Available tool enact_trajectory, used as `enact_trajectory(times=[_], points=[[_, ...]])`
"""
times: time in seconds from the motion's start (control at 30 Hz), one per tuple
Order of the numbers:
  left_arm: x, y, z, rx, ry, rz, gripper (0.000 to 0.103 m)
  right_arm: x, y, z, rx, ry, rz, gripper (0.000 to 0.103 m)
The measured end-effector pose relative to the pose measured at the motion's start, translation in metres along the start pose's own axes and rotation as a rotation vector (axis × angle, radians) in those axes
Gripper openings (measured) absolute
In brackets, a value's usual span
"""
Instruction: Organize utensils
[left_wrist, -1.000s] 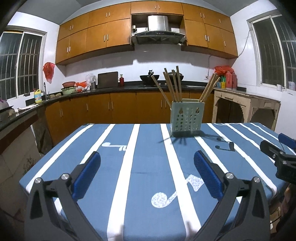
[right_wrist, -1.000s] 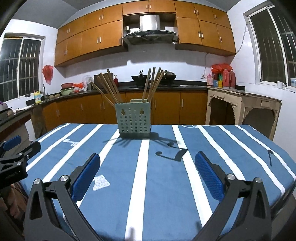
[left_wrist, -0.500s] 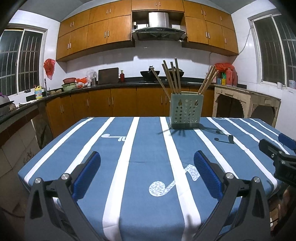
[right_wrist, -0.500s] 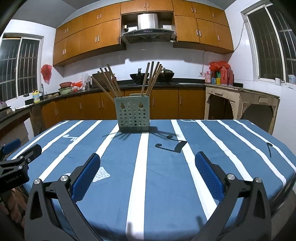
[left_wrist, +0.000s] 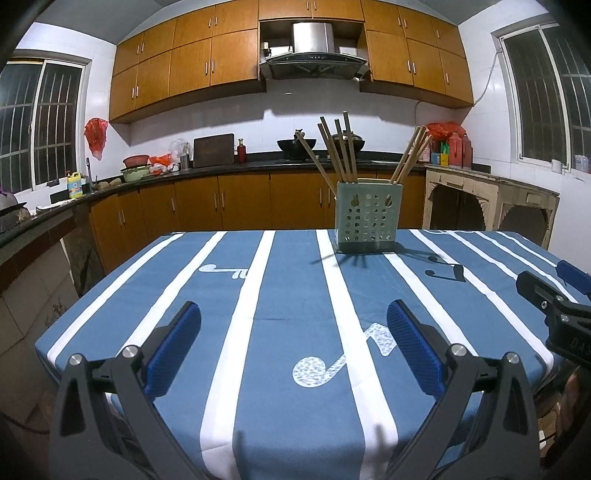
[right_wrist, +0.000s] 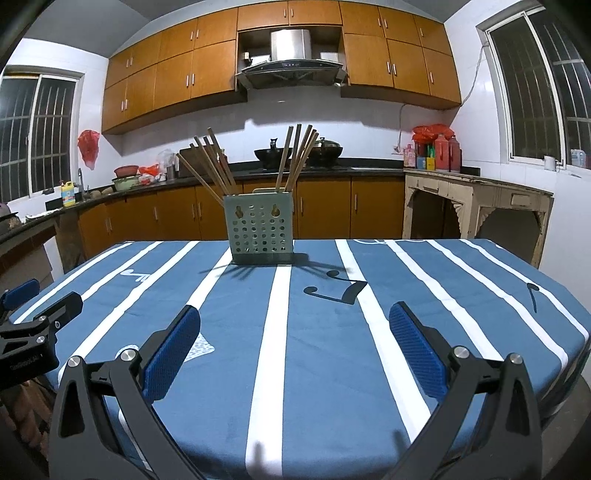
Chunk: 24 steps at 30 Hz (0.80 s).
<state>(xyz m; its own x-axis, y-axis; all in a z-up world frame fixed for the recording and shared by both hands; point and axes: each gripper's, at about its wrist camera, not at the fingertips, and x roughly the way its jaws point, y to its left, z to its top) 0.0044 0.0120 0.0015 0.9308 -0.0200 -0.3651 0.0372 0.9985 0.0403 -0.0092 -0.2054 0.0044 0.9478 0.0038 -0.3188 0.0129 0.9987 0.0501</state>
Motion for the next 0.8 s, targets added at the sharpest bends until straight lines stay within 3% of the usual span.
enact_trajectory(times=[0.8], points=[[0.0038, 0.0004, -0.0023, -0.013, 0.011, 0.005, 0.099, -0.0016, 0.0033, -0.0036, 0.006, 0.013, 0.001, 0.101]])
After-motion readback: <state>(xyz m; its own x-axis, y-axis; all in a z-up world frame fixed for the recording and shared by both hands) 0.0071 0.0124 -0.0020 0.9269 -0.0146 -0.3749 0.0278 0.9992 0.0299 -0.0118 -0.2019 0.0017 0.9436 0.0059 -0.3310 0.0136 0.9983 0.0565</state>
